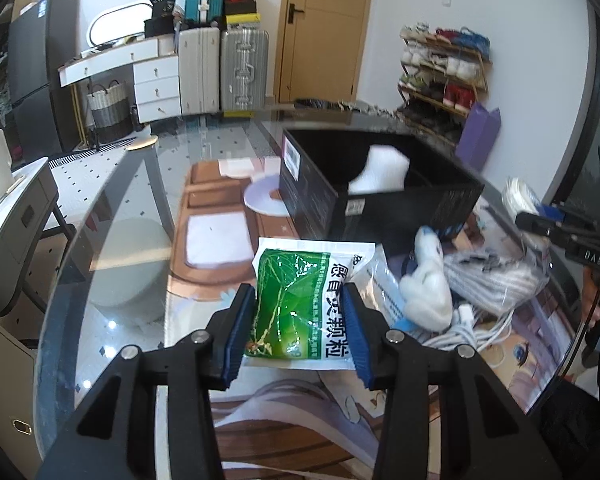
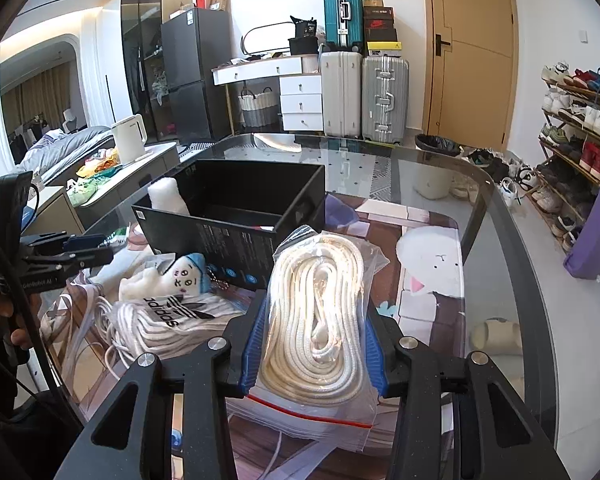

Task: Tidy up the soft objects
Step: 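Carry the green packet with the left tool while the right tool brings the rope bag over the box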

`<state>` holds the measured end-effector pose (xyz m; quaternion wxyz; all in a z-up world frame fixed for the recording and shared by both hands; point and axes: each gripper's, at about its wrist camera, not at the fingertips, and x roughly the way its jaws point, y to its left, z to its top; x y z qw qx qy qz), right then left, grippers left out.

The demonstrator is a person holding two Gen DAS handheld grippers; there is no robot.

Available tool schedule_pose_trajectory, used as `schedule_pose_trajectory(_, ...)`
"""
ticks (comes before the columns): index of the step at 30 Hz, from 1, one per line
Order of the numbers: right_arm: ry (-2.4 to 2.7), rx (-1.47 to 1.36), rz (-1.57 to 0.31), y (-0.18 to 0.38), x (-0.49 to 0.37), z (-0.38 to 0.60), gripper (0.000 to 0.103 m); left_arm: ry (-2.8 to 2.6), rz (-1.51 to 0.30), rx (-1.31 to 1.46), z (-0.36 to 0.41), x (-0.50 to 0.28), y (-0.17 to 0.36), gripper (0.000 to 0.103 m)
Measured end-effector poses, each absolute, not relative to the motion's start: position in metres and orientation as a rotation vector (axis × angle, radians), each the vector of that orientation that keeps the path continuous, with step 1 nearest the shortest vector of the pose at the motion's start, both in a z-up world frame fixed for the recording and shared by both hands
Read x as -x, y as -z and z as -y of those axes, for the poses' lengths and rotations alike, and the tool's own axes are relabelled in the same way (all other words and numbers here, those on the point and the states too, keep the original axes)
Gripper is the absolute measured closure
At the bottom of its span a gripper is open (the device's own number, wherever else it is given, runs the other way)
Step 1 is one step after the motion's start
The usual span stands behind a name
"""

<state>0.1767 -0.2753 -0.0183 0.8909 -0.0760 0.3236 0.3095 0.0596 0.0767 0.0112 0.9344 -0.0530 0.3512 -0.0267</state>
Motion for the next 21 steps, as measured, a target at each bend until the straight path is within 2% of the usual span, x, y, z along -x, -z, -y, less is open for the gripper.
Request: schedule_pose_trajectory(21,-0.748,0.139,-0.564,-0.019,-0.174,0.252,0.06,0.059,-0.57,0.1,-0.068,-0.068,-0.059,0.06)
